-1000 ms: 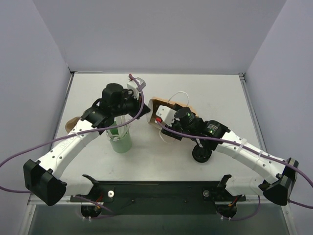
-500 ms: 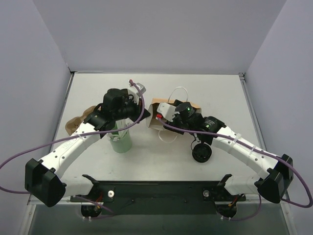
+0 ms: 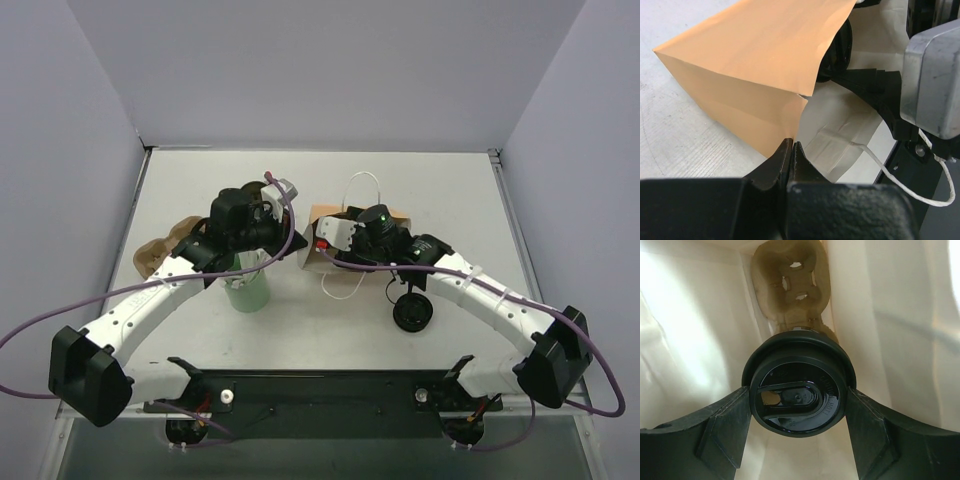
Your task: Pack the takeout coffee
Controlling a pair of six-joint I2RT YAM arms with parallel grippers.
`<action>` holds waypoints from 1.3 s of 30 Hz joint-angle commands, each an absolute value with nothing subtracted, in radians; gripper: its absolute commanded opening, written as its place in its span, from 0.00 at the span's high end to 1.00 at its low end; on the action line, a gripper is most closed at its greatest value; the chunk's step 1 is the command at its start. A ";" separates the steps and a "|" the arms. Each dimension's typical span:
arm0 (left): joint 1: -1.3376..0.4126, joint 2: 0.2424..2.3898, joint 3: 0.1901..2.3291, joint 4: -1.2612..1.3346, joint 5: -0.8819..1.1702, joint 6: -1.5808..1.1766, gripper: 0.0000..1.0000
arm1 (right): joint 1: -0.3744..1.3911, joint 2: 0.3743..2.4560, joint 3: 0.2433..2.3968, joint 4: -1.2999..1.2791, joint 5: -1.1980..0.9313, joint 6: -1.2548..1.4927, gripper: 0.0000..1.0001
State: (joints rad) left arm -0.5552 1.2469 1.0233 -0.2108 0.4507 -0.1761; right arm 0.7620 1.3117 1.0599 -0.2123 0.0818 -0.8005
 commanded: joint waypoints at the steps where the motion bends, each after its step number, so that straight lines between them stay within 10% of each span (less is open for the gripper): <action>1: -0.554 1.204 1.006 -0.129 0.500 -0.176 1.00 | 0.741 1.325 1.092 -0.193 0.041 -0.871 0.44; 39: -0.523 1.229 0.899 0.136 0.569 -0.245 1.00 | 0.677 1.379 1.186 -0.244 -0.029 -1.126 0.50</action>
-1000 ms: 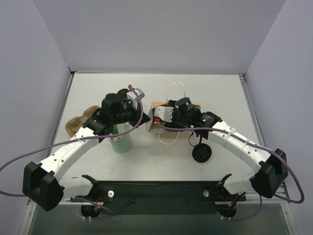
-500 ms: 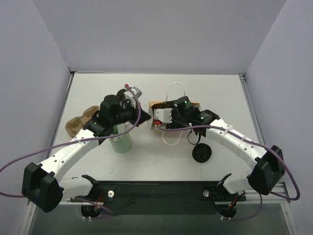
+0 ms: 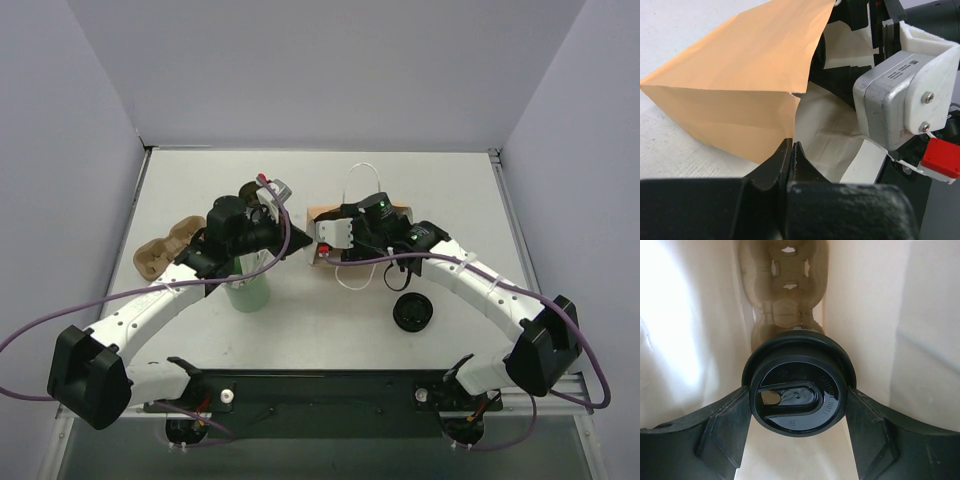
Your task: Pack the takeout coffee
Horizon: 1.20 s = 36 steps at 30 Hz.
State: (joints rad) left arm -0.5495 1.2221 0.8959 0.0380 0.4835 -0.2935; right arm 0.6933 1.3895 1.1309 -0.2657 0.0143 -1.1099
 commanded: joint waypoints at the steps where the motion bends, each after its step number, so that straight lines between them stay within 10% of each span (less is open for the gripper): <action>1: -0.517 1.233 0.899 0.147 0.599 -0.242 1.00 | 0.666 1.382 1.187 -0.247 -0.032 -1.121 0.50; 36: -0.594 1.192 0.828 0.166 0.505 -0.247 1.00 | 0.716 1.263 0.851 0.089 0.117 -1.123 0.55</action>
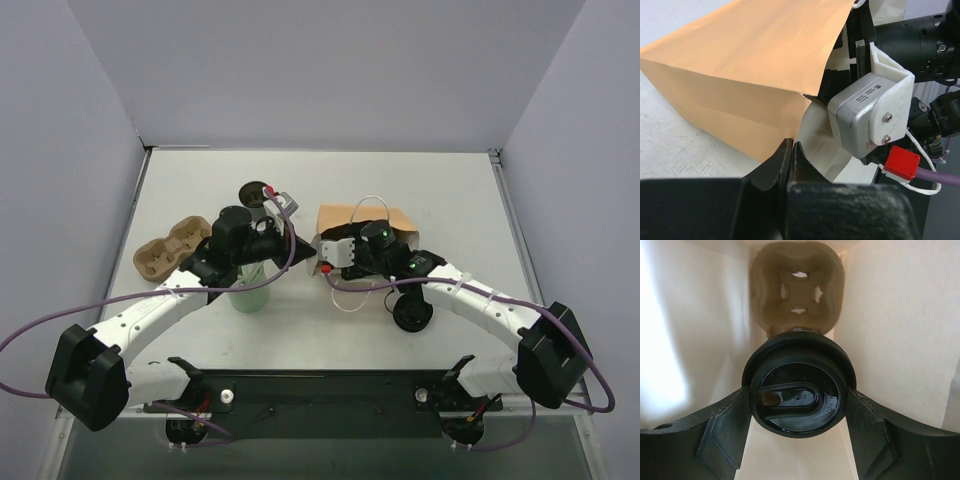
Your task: Pack the takeout coffee
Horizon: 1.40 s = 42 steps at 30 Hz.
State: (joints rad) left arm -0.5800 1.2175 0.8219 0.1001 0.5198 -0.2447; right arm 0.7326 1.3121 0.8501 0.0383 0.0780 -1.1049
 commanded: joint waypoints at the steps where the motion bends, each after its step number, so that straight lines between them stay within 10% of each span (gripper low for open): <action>1: -0.595 1.192 0.830 0.169 0.505 -0.248 1.00 | 0.712 1.259 0.853 0.084 0.118 -1.127 0.55; 42: -0.617 1.226 0.810 0.224 0.508 -0.324 1.00 | 0.617 1.298 0.773 0.307 0.008 -1.029 0.58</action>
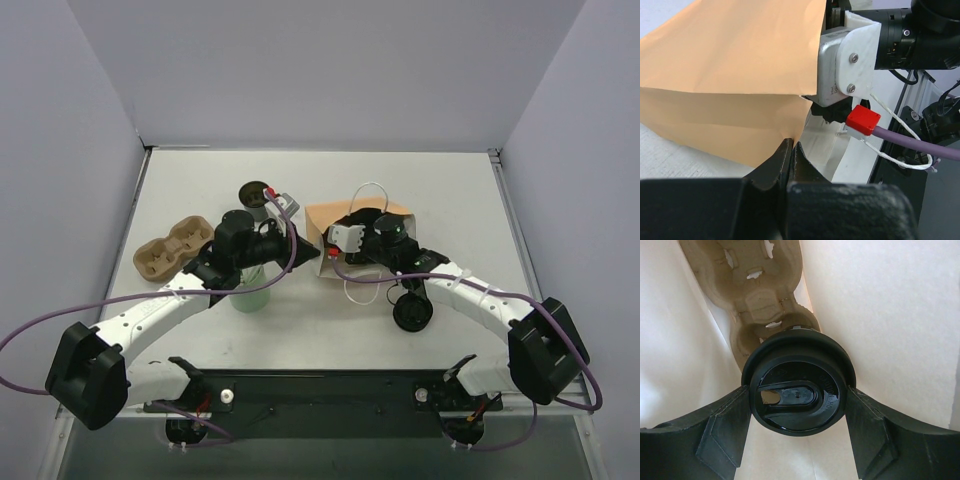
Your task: Pack the takeout coffee
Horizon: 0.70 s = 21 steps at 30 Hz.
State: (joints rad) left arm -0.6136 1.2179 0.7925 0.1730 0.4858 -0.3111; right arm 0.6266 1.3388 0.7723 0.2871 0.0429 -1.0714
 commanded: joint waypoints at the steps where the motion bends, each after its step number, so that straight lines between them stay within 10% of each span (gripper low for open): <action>1: -0.617 1.227 0.810 0.230 0.509 -0.325 1.00 | 0.617 1.295 0.775 0.302 0.009 -1.031 0.59; 21: -0.617 1.233 0.811 0.222 0.508 -0.321 1.00 | 0.604 1.365 0.801 0.305 -0.043 -0.991 0.60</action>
